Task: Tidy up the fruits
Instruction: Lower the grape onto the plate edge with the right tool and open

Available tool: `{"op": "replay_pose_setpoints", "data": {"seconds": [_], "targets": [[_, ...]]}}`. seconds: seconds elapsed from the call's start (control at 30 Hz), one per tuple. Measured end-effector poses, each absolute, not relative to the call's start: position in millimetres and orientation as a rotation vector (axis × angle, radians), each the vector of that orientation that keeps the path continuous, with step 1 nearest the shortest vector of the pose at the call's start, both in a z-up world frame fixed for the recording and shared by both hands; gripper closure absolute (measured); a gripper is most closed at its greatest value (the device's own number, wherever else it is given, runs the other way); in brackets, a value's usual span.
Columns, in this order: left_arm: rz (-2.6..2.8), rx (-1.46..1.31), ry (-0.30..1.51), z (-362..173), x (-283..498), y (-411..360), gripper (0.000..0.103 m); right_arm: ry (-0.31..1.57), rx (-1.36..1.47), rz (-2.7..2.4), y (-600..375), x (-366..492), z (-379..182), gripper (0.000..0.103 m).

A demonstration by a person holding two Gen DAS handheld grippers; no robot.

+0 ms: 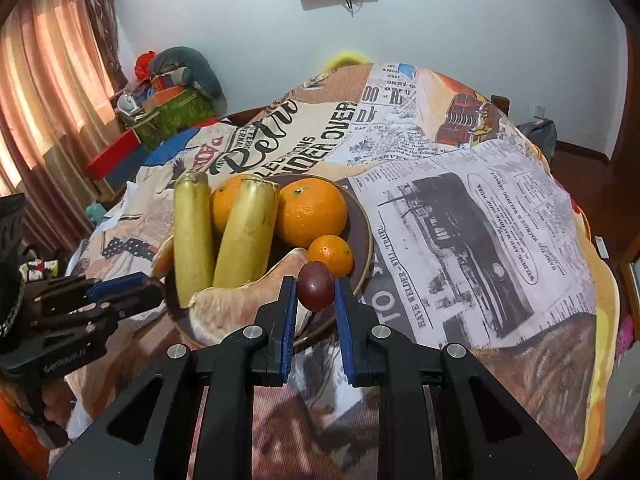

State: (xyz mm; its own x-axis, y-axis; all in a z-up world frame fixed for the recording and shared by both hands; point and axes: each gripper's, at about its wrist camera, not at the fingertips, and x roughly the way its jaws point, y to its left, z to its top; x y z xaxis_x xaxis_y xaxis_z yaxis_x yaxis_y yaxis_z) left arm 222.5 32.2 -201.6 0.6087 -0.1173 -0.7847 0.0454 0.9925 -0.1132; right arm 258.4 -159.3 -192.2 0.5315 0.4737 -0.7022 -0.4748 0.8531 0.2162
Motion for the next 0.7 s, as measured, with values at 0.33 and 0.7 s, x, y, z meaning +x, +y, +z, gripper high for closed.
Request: {"op": "replay_pose_setpoints", "data": {"seconds": [0.33, 0.7], "targets": [[-0.117, -0.082, 0.93, -205.3, 224.9, 27.4, 0.073, 0.884, 0.021, 0.572, -159.8, 269.3, -205.7, 0.085], [-0.108, -0.043, 0.907, -197.9, 217.7, 20.4, 0.054, 0.902, 0.024, 0.576, -161.3, 270.4, -204.7, 0.077]]}}
